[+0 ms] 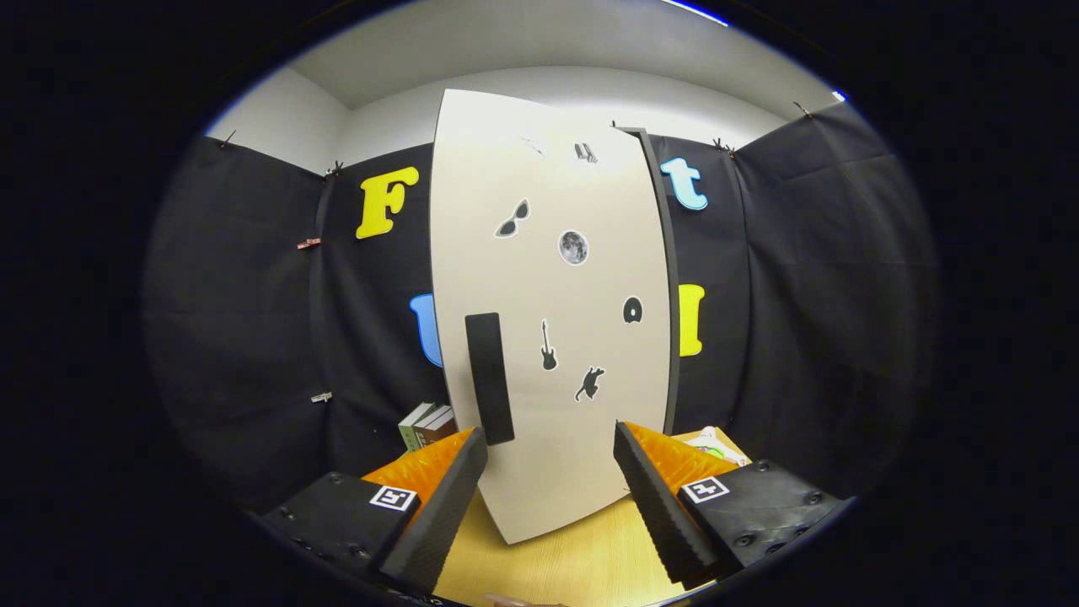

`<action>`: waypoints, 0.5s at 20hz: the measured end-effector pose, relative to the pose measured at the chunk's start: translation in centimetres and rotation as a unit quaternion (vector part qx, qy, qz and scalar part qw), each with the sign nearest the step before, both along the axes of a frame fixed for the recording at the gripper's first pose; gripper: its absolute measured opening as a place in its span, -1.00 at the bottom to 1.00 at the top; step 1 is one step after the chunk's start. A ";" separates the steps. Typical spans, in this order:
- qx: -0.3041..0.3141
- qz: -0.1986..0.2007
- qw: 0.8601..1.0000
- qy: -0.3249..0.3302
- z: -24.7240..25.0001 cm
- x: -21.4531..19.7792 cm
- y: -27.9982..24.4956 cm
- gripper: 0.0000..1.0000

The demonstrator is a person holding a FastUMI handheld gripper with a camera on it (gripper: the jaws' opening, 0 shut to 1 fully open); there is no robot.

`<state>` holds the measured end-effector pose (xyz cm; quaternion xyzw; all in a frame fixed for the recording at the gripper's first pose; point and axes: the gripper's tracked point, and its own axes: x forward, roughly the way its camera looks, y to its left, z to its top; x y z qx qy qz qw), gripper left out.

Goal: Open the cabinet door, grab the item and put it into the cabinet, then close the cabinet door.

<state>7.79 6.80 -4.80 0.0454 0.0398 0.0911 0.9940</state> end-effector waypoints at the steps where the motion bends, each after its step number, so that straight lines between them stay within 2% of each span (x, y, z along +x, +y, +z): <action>1: -0.001 0.001 1.000 -0.001 0.1 0.0 0.1 0.96; 10: -0.018 -0.007 1.000 -0.002 0.1 0.2 -0.2 0.96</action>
